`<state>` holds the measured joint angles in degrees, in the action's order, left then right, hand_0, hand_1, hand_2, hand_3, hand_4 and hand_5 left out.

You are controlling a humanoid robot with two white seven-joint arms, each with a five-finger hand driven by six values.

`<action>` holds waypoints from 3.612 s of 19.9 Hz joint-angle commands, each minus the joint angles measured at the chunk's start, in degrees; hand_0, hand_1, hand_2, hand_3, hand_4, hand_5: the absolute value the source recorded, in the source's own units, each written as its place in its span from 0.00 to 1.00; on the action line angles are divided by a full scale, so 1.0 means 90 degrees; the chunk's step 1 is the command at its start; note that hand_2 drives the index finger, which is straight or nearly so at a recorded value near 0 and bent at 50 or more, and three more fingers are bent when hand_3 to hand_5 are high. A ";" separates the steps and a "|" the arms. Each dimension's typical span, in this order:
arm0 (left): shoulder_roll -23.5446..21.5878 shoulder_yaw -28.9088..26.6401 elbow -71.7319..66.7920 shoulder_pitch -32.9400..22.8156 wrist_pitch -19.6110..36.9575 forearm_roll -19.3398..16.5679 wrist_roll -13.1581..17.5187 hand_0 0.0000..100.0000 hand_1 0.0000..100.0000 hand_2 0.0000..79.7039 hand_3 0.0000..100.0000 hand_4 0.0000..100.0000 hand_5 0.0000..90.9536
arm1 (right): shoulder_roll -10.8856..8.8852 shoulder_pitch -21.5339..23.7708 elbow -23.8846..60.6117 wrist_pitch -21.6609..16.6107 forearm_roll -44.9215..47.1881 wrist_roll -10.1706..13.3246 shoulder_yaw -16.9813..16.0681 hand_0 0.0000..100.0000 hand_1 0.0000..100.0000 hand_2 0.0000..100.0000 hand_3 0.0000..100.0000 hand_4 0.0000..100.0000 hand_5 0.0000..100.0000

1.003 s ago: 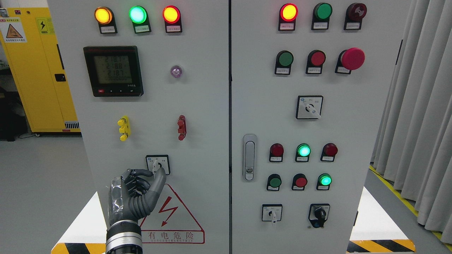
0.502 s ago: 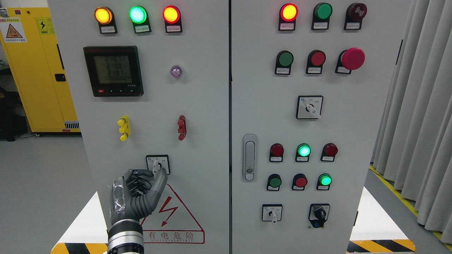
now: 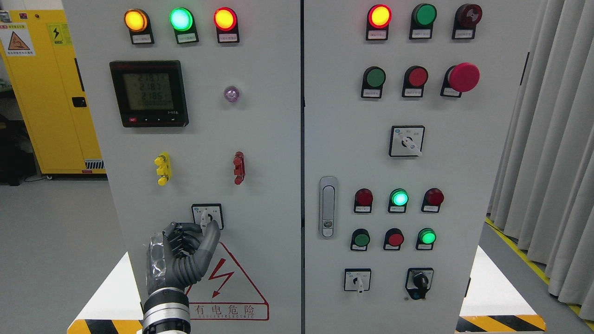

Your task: Turn on light switch 1

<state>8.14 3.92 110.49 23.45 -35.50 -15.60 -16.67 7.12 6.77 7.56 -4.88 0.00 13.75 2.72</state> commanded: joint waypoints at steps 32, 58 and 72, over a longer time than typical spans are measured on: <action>0.0004 0.0004 -0.0168 0.0109 -0.0001 -0.0015 -0.0003 0.34 0.62 0.75 0.89 0.91 0.93 | 0.0000 0.0000 -0.0001 0.0005 0.0186 -0.0004 0.0000 0.00 0.50 0.04 0.00 0.00 0.00; 0.0014 0.0004 -0.0216 0.0119 0.0009 -0.0015 -0.0003 0.56 0.53 0.75 0.89 0.91 0.93 | 0.0000 0.0000 -0.0001 0.0005 0.0186 -0.0004 0.0000 0.00 0.50 0.04 0.00 0.00 0.00; 0.0034 0.0004 -0.0226 0.0119 0.0018 -0.0015 -0.0003 0.52 0.50 0.74 0.89 0.91 0.93 | 0.0000 0.0000 -0.0001 0.0005 0.0186 -0.0004 0.0000 0.00 0.50 0.04 0.00 0.00 0.00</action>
<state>8.33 4.02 108.57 24.54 -35.30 -15.72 -16.51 7.12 6.77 7.55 -4.88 0.00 13.75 2.72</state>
